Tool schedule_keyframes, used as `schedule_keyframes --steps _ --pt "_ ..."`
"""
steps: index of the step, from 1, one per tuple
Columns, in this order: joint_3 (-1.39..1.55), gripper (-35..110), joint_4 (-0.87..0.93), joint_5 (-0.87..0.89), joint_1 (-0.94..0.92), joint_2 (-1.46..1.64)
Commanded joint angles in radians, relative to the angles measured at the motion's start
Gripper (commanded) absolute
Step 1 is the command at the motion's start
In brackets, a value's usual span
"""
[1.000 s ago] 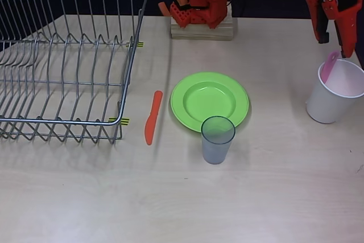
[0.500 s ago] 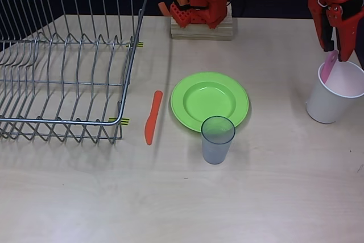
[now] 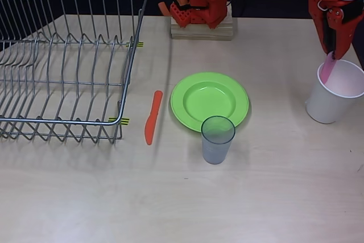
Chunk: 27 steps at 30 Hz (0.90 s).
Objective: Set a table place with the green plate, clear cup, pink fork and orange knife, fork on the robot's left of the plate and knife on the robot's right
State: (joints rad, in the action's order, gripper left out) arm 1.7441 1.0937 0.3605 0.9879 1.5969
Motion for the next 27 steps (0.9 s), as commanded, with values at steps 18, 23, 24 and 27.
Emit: schedule_keyframes --steps 18,23,24,27 --pt "-0.43 0 0.241 0.018 0.02 0.141" --pt "-0.417 0 0.261 -0.063 -0.041 0.204" --pt "-0.416 0 0.261 -0.094 -0.06 0.215" --pt "-0.388 0 0.238 -0.218 -0.133 0.249"
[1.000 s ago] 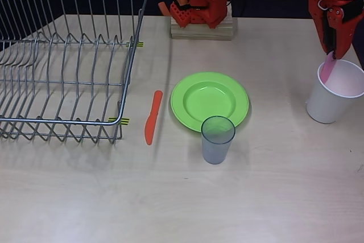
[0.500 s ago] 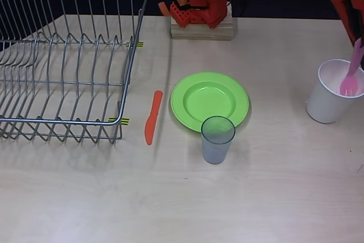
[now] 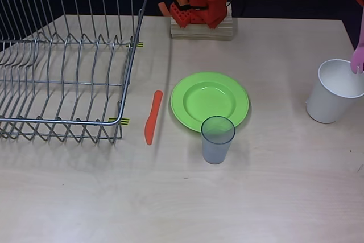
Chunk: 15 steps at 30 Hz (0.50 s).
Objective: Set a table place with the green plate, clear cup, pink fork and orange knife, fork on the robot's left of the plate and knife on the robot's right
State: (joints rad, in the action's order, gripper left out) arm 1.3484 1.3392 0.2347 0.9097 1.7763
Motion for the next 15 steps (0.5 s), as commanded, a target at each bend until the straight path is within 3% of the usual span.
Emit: schedule_keyframes --steps 1,6,15 --pt "0.026 0 -0.031 -0.146 -0.084 0.077" --pt "0.181 0 -0.187 -0.31 -0.224 0.081" --pt "0.592 0 -0.558 -0.35 -0.356 0.086"
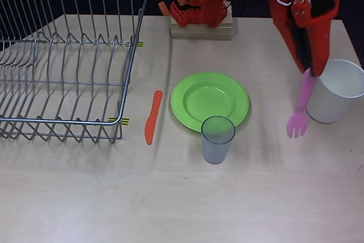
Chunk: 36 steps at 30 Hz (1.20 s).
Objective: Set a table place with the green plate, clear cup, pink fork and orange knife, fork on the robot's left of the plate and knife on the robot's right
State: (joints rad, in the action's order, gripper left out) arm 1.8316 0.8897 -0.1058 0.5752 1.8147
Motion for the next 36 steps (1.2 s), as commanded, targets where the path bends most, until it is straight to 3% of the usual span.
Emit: schedule_keyframes --steps 1,16,36 --pt "0.161 0 -0.149 0.0 -0.032 0.057" --pt "0.583 0 -0.423 0.241 -0.067 0.11" --pt "0.85 0 -0.508 0.462 0.072 0.218"
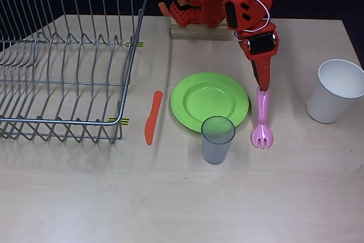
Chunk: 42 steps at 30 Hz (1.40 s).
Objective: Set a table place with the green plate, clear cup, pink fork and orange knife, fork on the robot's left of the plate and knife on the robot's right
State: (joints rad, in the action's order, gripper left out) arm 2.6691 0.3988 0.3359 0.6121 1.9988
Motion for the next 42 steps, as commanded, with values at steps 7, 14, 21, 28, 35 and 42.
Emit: schedule_keyframes --steps 7,14,21,28,35,42 --pt "0.057 11 -0.023 0.018 0.052 0.048" --pt "0.094 15 -0.031 0.035 0.058 0.067" --pt "0.075 12 0.021 0.015 0.054 0.12" --pt "-0.005 0 0.176 -0.067 0.005 0.233" --pt "-0.006 0 0.379 -0.11 -0.17 0.425" --pt "0.179 0 0.416 -0.129 -0.353 0.637"
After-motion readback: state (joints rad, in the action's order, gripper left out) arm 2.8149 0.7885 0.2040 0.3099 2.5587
